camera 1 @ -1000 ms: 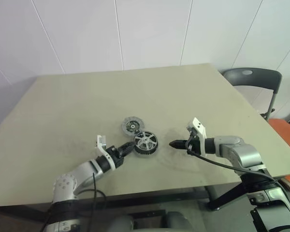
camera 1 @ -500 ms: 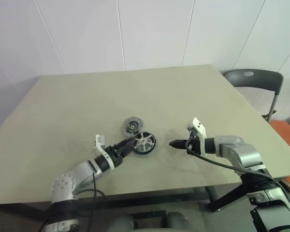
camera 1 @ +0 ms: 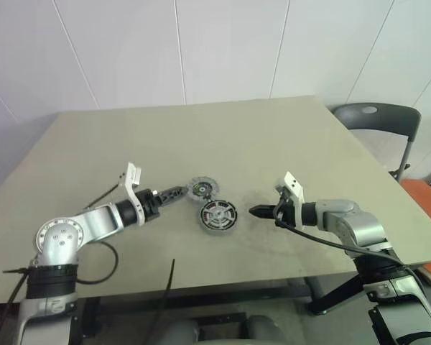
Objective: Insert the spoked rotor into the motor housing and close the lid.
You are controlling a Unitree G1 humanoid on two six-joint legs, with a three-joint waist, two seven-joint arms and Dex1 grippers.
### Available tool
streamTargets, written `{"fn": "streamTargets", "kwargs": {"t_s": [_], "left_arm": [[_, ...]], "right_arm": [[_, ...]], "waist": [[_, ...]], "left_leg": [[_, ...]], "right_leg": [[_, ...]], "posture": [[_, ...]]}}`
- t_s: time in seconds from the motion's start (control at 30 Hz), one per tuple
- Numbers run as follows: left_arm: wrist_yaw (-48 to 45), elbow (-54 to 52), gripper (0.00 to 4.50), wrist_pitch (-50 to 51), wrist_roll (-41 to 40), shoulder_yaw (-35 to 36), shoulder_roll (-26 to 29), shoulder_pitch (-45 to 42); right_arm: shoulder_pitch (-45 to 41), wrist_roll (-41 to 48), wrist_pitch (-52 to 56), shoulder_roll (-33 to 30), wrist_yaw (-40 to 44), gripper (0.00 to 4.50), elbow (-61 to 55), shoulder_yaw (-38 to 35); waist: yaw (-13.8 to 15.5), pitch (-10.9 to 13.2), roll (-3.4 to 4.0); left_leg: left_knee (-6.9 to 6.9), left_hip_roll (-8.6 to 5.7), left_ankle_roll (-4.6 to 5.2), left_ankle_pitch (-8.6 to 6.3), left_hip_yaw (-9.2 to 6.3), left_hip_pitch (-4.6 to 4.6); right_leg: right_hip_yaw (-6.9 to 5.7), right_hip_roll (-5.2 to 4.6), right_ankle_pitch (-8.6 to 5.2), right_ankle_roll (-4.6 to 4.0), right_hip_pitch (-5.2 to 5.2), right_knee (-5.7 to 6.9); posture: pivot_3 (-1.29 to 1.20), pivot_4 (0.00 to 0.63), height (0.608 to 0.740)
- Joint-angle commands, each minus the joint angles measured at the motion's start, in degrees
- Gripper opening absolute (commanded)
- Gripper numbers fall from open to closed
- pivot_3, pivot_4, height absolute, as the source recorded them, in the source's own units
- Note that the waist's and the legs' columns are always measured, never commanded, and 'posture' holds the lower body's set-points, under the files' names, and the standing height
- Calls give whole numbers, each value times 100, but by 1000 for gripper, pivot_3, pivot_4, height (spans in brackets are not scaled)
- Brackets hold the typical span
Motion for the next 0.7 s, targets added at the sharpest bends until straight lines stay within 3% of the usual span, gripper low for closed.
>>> {"fn": "streamTargets", "kwargs": {"t_s": [0.03,0.1,0.2,0.4,0.57,0.7], "left_arm": [[-815,-462,4481,-922,1024,-279,87,-247],[-1451,-693,4301,-1883,1869,-604,66,-257],[-2256,-891,3582,-3094,2799,-1130,-175,-56],[-3192,-130,1636,-4570,4083,-1958,-819,104],[-3220,398,34,-5038,4759,-2142,-1105,133],[-3330,487,34,-5022,4901,-2146,-1207,113]], "right_arm": [[-115,28,-25,45,3,0,-62,-91],[-94,45,0,56,3,0,-93,-87],[-71,54,20,58,3,0,-123,-84],[-120,40,28,59,11,0,-86,-87],[-79,56,48,52,-5,0,-157,-103],[-42,49,40,69,-24,0,-163,-94]], "waist": [[1,0,0],[3,0,-1],[4,0,0],[-1,0,-1],[-5,0,-1],[2,0,-1]], "left_leg": [[-6,0,0,0,0,0],[-12,2,-2,1,0,-2],[-21,5,-1,1,1,-3],[-16,5,5,-1,8,-1],[-14,7,7,-1,5,1],[-14,6,7,-1,1,0]], "right_leg": [[1,0,0,0,-1,-4],[1,1,1,0,-7,-7],[1,0,1,-1,-10,-10],[5,0,1,0,-2,-19],[4,3,2,3,-1,-14],[3,2,5,9,-2,-14]], "posture": [[0,0,740],[0,0,740],[0,0,740],[0,0,740],[0,0,740],[0,0,740]]}}
